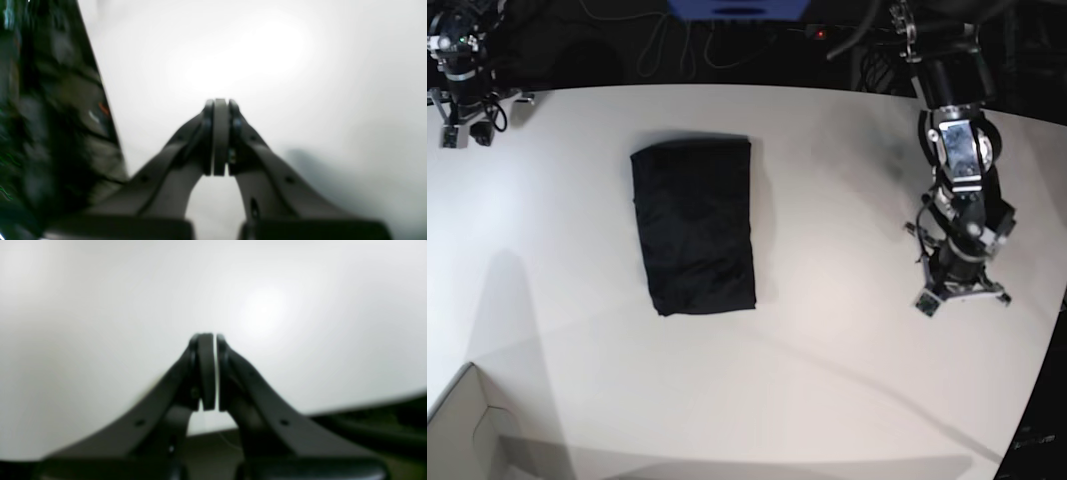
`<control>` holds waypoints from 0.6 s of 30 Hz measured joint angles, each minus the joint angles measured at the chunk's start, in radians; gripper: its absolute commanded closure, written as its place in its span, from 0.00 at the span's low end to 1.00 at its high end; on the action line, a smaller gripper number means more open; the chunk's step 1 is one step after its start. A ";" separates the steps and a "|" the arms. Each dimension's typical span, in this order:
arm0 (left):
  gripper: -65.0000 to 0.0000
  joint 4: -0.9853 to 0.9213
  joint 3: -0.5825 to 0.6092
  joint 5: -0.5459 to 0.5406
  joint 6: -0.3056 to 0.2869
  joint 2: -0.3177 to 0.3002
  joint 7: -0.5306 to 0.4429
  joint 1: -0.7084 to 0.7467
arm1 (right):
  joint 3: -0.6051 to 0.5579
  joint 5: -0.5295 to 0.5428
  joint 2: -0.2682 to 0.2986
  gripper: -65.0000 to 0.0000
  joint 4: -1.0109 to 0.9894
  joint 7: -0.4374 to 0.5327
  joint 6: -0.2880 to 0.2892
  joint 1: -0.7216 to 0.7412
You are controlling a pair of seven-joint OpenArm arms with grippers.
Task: Layout the t-shirt on the table in an organized manner, then fold the t-shirt properly
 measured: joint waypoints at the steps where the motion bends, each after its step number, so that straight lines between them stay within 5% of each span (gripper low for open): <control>1: 1.00 0.011 -0.039 -0.040 -0.006 0.002 0.003 0.029 | 0.040 0.003 -0.010 1.00 -0.001 0.007 0.002 0.003; 6: 1.00 0.110 -0.224 -0.134 -0.006 0.014 0.007 0.174 | 0.146 0.004 -0.031 1.00 -0.046 0.001 0.002 0.003; 18: 1.00 0.317 -0.453 -0.496 -0.002 0.068 0.124 0.619 | 0.224 0.003 -0.002 1.00 -0.304 0.009 0.002 0.005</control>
